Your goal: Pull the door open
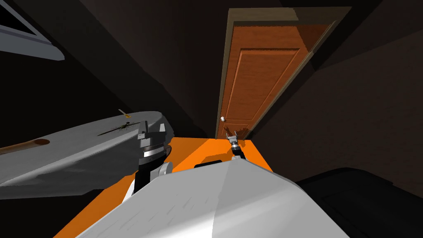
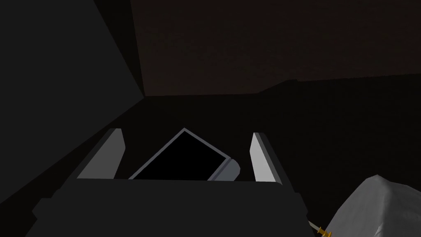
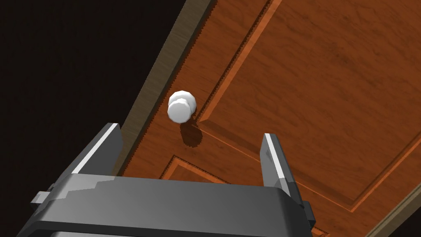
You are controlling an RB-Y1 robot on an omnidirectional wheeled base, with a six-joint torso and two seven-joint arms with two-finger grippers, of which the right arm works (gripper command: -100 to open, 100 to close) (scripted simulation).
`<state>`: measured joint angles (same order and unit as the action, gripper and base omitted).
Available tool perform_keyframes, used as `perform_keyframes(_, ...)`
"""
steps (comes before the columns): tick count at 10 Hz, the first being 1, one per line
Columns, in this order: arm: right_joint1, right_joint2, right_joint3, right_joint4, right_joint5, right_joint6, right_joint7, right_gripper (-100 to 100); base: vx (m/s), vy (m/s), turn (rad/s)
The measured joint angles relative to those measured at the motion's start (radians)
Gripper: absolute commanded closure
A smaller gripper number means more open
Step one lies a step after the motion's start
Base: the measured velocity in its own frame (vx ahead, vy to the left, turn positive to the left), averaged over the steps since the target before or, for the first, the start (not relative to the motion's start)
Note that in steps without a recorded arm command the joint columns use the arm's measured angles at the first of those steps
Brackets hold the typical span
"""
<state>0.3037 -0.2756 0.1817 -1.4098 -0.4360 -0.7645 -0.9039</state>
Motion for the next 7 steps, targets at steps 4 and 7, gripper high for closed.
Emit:
perform_keyframes(4, -0.019, -0.022, 0.011, 0.081, -0.035, -0.02, -0.093, -100, 0.093, 0.005, 0.024)
perform_keyframes(7, -0.03, -0.034, 0.021, 0.138, -0.059, -0.035, -0.157, -100, 0.112, 0.02, 0.027)
